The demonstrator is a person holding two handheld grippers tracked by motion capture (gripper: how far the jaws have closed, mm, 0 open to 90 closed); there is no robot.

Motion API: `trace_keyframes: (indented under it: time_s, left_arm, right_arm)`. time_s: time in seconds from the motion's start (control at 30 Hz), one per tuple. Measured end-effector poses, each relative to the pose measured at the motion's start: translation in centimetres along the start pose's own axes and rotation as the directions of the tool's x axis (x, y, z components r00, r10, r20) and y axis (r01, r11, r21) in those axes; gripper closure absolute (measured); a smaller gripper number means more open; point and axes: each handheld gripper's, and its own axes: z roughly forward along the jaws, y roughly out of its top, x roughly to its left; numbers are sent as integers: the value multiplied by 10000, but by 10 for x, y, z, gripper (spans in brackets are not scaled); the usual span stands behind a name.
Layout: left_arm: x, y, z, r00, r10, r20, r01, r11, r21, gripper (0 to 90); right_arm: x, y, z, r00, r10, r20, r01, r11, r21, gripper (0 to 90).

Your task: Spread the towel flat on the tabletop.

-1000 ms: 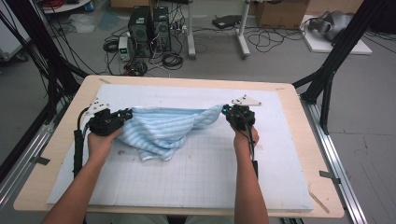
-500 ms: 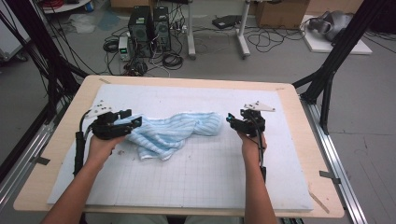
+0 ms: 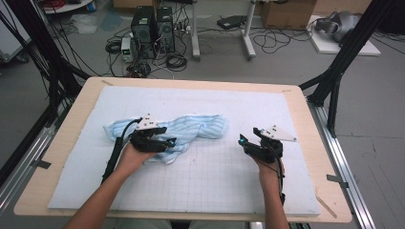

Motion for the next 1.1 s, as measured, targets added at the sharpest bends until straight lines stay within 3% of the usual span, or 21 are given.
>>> trace_keyframes:
  time_s: [0.03,0.13,0.23,0.33,0.47,0.63,0.67,0.7,0.77,0.87,0.9,0.93,1.0,1.1]
  left_arm:
    - [-1,-1,2,9999,134,65,-135,9997,216,469]
    - [-5,-1,8,9988,227,443,-254,9978,605,822]
    - [-12,3,9,9952,54,982,-86,9995,319,839]
    - [-22,12,9,9860,-117,1666,119,9999,0,839]
    - [-39,30,8,9657,-155,2593,329,9975,-632,841]
    - [-54,48,8,9254,-633,3737,1224,9830,-1366,841]
    - [-55,50,8,9221,-678,3810,1344,9794,-1509,840]
    - [-55,53,8,9229,-717,3783,1443,9753,-1671,841]
    - [-52,55,7,9392,-852,3326,1586,9668,-2003,840]
    - [-36,55,8,9644,-1464,2201,1971,9531,-2298,840]
    - [-30,54,9,9710,-1602,1776,1997,9517,-2332,840]
    - [-23,52,9,9731,-1786,1453,2088,9505,-2302,840]
    - [-11,49,10,9788,-1894,778,2020,9554,-2154,840]
    - [-1,45,9,9858,-1670,-161,1615,9706,-1787,838]
  right_arm:
    - [0,0,0,10000,0,0,0,10000,0,375]
    - [-7,-13,-11,9998,213,25,-213,9998,30,374]
    - [-13,-18,-17,9994,314,118,-315,9995,36,370]
    - [-15,-20,-20,9984,538,148,-537,9985,-81,370]
    - [-19,-24,-22,9976,659,217,-655,9977,-161,371]
    - [-19,-26,-25,9969,755,212,-750,9969,-249,371]
    - [-20,-26,-25,9963,841,192,-836,9962,-254,371]
    - [-21,-26,-26,9967,785,195,-779,9965,-302,372]
    - [-22,-27,-26,9963,833,204,-826,9960,-348,372]
    - [-21,-27,-26,9953,954,175,-948,9950,-330,372]
    - [-21,-27,-25,9954,944,160,-938,9949,-363,372]
    - [-19,-27,-24,9955,933,145,-927,9951,-335,372]
    - [-17,-26,-22,9959,903,90,-900,9955,-299,372]
    - [-13,-25,-19,9966,828,-10,-828,9964,-197,376]
